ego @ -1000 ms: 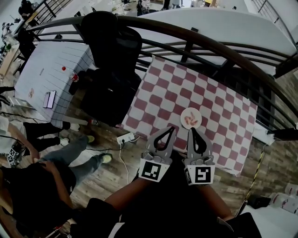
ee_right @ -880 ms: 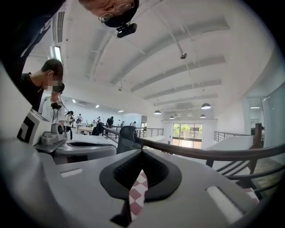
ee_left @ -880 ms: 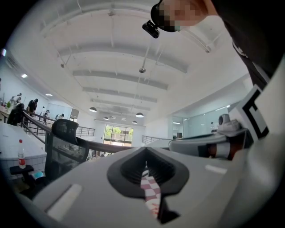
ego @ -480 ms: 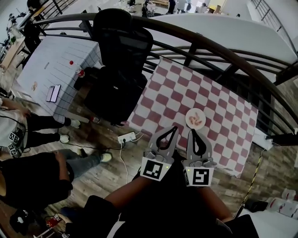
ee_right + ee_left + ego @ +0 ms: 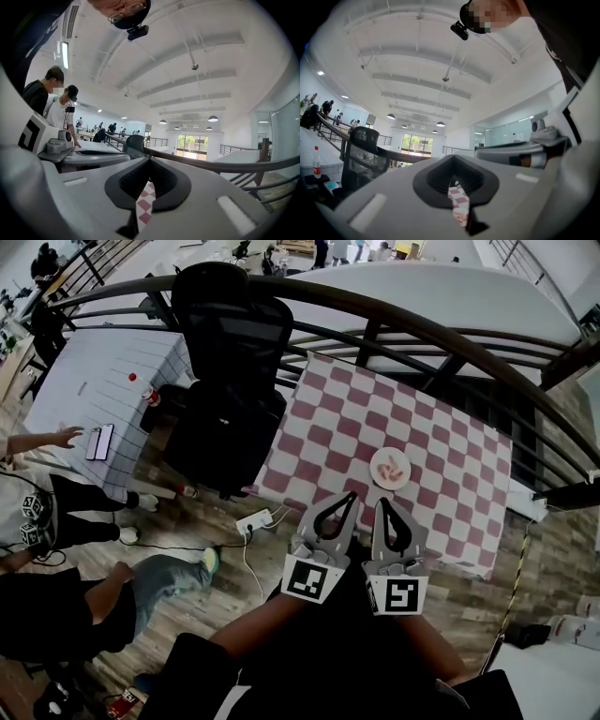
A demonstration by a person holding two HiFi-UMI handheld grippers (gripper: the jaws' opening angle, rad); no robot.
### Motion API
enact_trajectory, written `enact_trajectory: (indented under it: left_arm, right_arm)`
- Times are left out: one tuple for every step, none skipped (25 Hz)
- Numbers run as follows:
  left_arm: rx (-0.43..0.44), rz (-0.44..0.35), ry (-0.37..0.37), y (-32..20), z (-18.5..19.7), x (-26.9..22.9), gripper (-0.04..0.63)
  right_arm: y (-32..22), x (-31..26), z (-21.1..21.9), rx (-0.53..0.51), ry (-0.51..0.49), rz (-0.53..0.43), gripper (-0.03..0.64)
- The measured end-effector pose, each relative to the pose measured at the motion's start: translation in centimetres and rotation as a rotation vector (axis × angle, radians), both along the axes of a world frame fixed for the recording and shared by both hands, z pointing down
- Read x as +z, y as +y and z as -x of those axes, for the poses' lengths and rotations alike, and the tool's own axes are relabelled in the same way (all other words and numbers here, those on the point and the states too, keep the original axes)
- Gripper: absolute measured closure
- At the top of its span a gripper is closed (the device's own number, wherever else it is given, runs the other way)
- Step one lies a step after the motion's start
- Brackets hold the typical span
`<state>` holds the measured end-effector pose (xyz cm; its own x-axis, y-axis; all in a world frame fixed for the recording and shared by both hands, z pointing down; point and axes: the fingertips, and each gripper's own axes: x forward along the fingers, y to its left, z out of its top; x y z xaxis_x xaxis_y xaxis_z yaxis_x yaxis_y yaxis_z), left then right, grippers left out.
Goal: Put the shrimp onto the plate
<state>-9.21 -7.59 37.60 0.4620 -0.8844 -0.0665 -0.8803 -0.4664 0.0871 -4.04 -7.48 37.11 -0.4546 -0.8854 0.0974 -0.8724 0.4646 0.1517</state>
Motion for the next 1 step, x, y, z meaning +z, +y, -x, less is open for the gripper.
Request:
enact_trajectory:
  left_arm:
    - [0.004,-0.001,0.002,0.15,0.07,-0.06,0.588]
  right_arm:
    - [0.19,-0.11,0.16,-0.003,0.008,-0.008,0.618]
